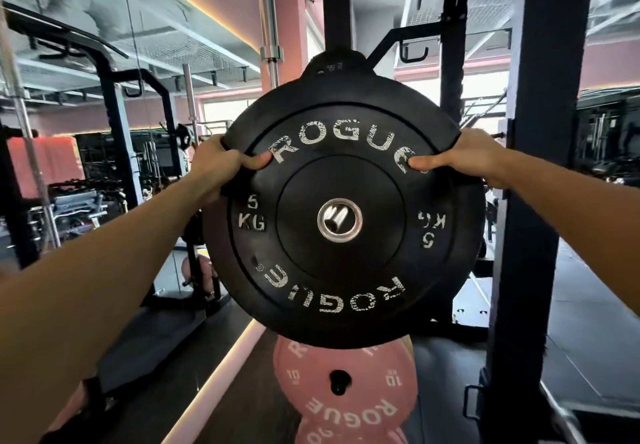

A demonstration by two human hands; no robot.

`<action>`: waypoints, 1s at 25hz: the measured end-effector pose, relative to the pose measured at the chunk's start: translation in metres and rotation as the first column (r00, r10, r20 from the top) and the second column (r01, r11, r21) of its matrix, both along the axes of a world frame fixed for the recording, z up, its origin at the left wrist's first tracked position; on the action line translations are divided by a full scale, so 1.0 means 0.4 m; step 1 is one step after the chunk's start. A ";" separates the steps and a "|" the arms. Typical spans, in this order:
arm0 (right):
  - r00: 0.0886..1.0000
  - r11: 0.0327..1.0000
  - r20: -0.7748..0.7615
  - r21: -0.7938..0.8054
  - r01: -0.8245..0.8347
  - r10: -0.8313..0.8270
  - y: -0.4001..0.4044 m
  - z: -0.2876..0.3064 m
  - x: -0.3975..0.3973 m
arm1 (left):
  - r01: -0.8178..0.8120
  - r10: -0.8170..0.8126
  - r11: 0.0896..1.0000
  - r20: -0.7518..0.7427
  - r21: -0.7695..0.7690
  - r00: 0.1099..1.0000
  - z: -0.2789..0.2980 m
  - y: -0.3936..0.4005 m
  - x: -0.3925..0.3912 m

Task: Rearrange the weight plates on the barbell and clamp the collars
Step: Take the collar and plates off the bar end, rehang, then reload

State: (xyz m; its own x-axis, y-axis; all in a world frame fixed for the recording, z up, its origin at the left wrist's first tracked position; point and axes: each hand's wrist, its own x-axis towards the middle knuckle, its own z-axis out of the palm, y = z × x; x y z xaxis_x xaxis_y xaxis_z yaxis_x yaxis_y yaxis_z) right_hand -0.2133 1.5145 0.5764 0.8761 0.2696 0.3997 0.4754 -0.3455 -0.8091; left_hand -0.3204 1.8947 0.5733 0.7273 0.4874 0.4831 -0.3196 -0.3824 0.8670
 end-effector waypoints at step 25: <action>0.962 0.960 0.072 -0.084 0.269 -0.263 0.272 -0.200 0.476 | 0.109 -0.111 0.994 -0.080 -0.027 0.991 -0.239 0.288 0.627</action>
State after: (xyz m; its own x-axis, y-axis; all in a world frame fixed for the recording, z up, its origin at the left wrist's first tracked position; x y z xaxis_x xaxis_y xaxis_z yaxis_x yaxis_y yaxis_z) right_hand -0.0227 1.6234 0.4965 0.8967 0.0681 0.4373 0.4022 -0.5378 -0.7410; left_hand -0.0696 2.0100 0.4776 0.8134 0.4125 0.4102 -0.2870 -0.3288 0.8997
